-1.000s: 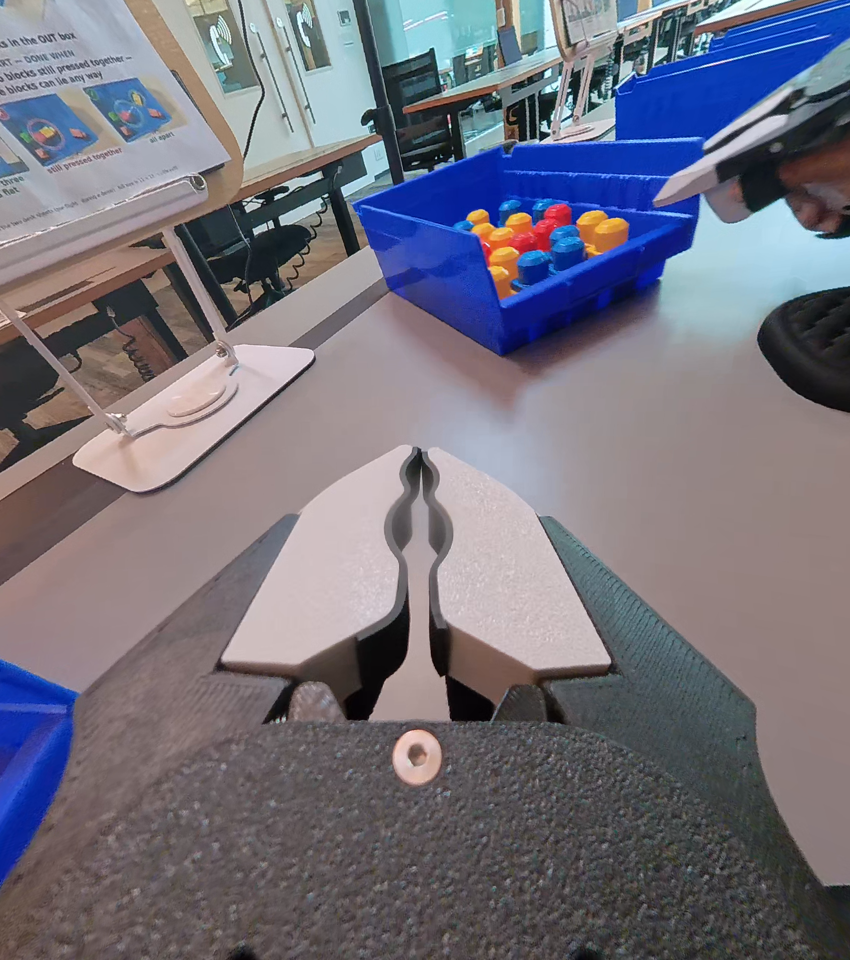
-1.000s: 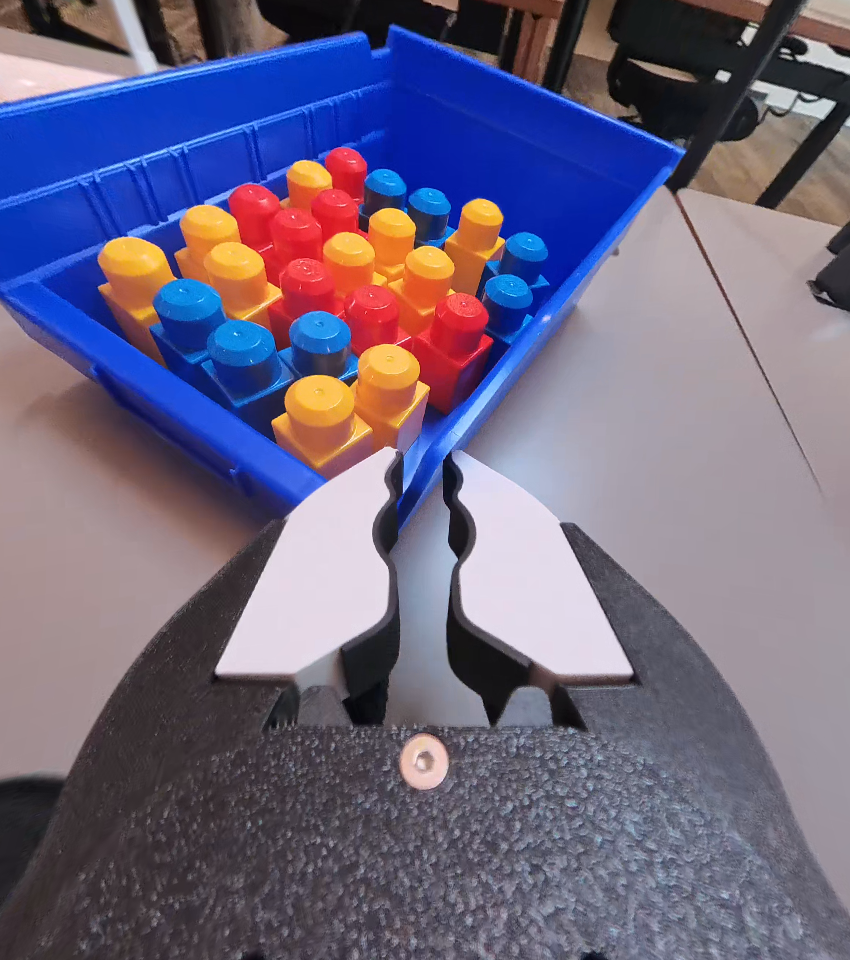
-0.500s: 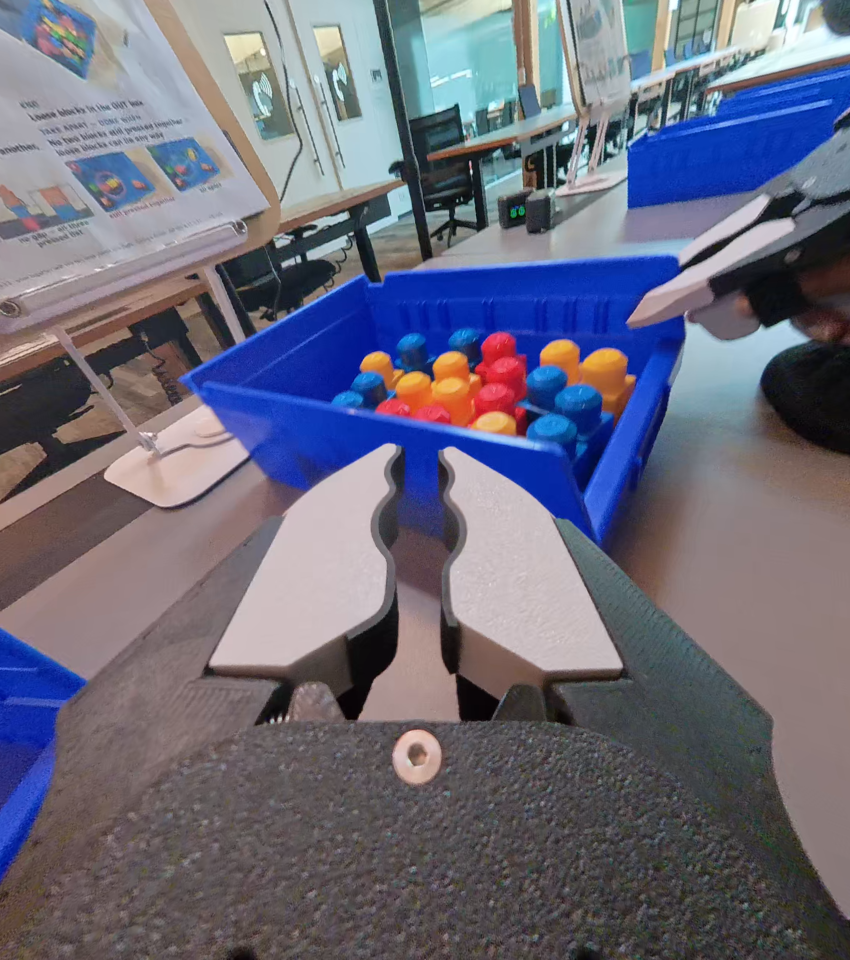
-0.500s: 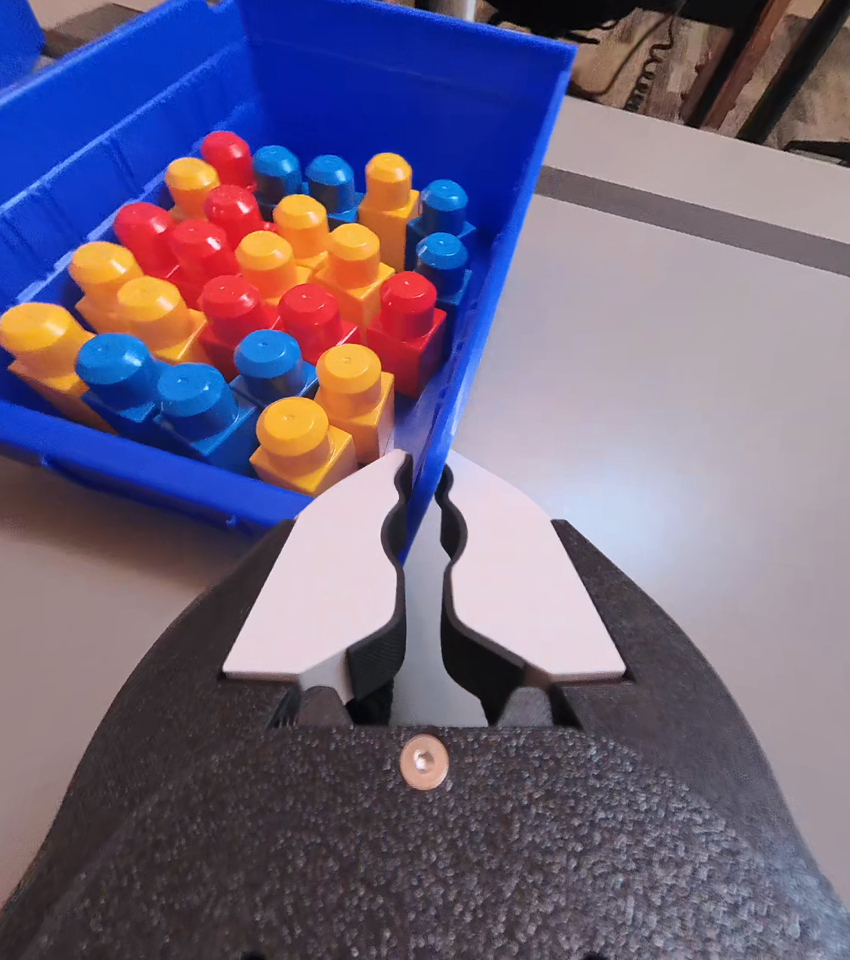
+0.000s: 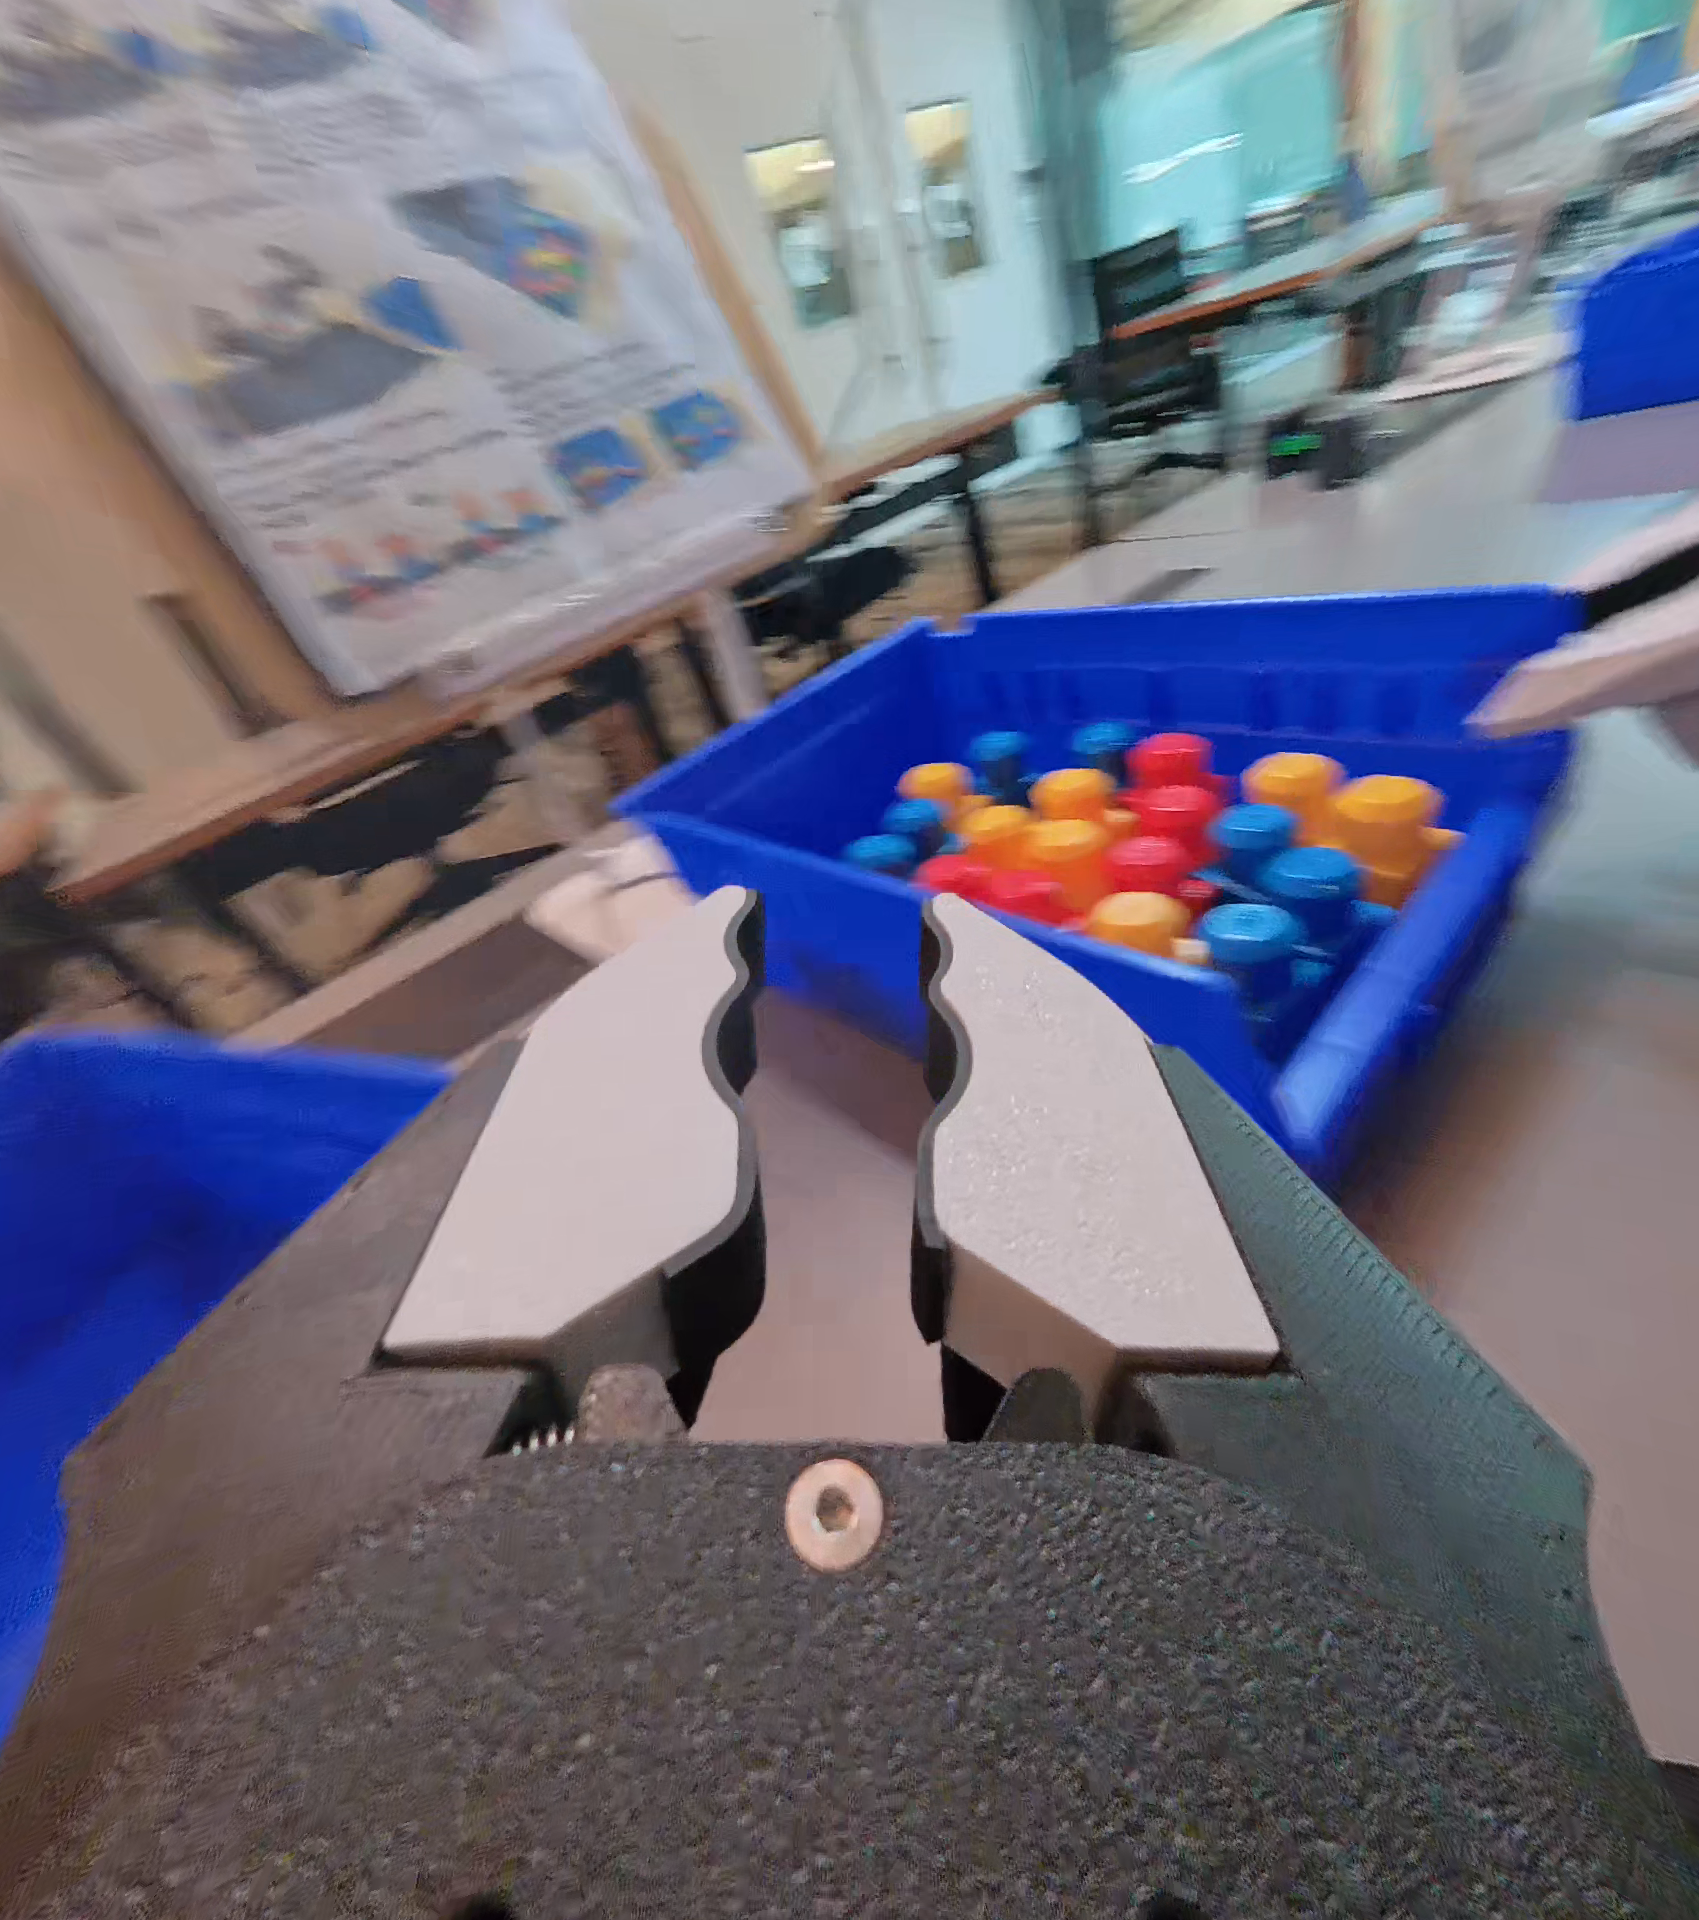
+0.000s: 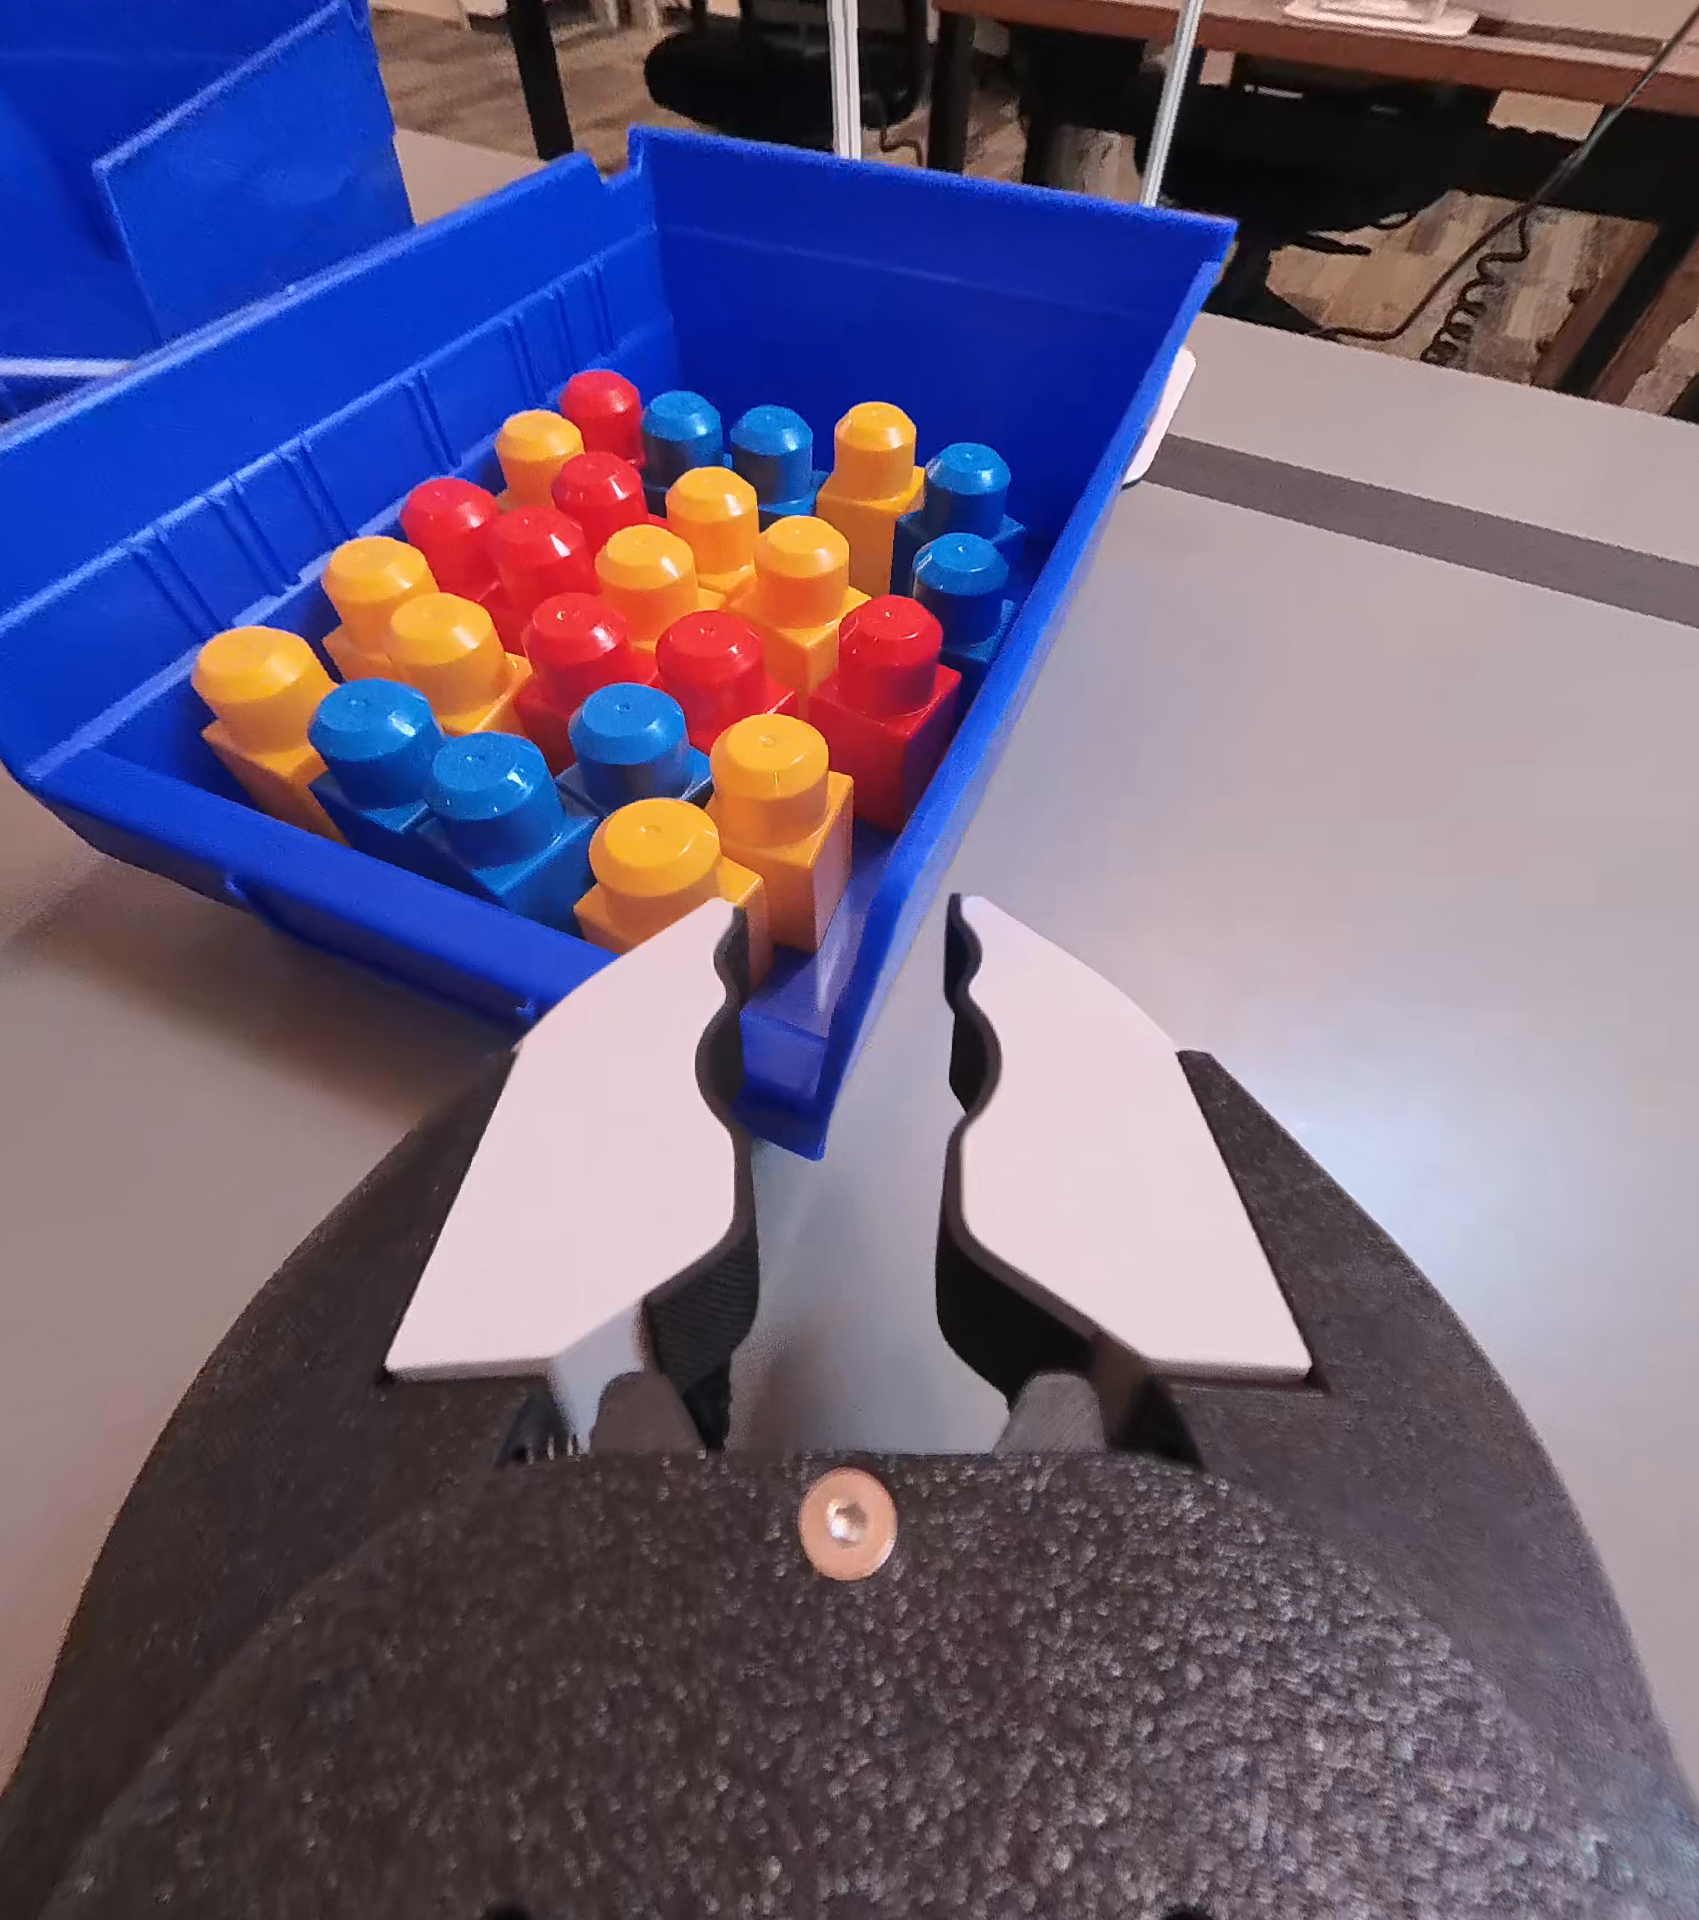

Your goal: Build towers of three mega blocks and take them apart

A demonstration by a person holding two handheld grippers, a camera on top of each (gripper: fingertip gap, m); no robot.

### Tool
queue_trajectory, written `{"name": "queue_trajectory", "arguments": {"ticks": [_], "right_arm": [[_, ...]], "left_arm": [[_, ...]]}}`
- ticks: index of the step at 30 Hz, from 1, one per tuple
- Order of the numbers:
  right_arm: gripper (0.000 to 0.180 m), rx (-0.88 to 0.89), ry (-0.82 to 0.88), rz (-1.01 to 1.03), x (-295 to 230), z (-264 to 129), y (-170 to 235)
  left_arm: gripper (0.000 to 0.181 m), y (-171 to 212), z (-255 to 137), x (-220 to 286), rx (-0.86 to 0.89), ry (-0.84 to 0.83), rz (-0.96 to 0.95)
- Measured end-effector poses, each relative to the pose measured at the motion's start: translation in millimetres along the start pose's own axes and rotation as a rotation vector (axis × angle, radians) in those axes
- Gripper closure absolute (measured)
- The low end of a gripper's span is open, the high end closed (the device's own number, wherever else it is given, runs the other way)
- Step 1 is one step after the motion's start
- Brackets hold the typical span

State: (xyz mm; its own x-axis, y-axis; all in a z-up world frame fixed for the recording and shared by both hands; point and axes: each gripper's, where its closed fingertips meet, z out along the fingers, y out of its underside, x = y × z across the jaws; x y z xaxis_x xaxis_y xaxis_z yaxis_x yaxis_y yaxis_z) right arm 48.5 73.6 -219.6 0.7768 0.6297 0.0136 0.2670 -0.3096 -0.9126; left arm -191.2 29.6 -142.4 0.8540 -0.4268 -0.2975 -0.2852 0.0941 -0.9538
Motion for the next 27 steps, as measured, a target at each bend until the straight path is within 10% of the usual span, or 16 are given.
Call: {"name": "queue_trajectory", "arguments": {"ticks": [7, 12, 15, 17, 27], "right_arm": [[0.14, 0.064, -0.024, 0.096, 8.1, -8.1, -7.9], [0.139, 0.066, -0.038, 0.121, 8.2, -8.4, -8.2], [0.139, 0.061, -0.018, 0.095, 9.2, -8.5, -6.9], [0.139, 0.059, -0.009, 0.087, 11.1, -8.2, -6.9], [0.139, 0.049, 0.017, 0.08, 16.6, -8.3, -5.9]], "left_arm": [[0.149, 4.0, -130.8, -175.9, -0.145, -0.734, -0.021], [0.115, 112.9, -123.2, -193.6, -0.391, -0.579, -0.428], [0.13, 150.5, -108.1, -194.5, -0.5, -0.557, -0.422], [0.156, 153.5, -105.8, -201.5, -0.522, -0.562, -0.374], [0.164, 143.0, -77.2, -170.1, -0.525, -0.459, -0.301]]}}
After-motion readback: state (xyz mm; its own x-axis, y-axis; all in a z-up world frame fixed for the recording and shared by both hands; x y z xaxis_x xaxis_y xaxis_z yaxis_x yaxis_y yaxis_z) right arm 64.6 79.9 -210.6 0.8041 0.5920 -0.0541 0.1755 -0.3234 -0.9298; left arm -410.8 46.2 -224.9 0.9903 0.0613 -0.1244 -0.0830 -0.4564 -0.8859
